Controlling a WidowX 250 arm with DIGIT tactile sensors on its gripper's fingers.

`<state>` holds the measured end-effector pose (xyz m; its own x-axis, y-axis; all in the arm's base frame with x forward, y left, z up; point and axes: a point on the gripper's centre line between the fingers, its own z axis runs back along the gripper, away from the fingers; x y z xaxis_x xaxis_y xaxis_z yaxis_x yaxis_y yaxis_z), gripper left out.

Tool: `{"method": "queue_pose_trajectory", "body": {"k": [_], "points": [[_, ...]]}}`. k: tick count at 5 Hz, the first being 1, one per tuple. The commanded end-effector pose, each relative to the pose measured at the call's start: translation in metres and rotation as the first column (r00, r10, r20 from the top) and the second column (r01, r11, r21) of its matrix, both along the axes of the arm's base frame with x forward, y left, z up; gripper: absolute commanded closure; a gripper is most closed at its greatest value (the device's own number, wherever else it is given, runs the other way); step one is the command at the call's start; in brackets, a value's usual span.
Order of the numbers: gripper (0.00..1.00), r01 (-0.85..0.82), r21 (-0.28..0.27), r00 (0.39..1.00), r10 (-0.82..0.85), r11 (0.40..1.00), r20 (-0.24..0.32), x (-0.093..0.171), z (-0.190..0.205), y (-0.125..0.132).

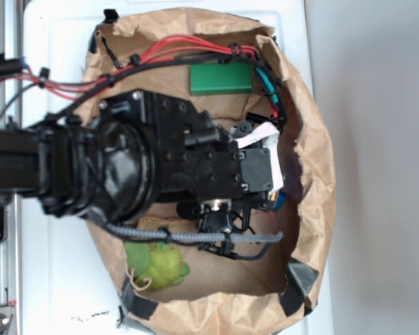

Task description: Grab the blue block.

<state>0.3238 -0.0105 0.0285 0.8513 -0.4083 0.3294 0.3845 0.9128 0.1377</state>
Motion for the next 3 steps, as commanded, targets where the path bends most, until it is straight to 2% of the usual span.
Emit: {"method": "queue_pose_trajectory", "body": {"k": [1,2,3], "points": [[0.00,-0.082,0.010,0.995,0.081,0.997,0.049,0.0330,0.0044,-0.0037],[0.00,-0.076,-0.006,0.996,0.076,0.997,0.038,0.0328,0.0087,-0.0045],[1.00,-0.077,-0.007,0.996,0.078,0.997,0.032,0.0309,0.0066,-0.0046]]}}
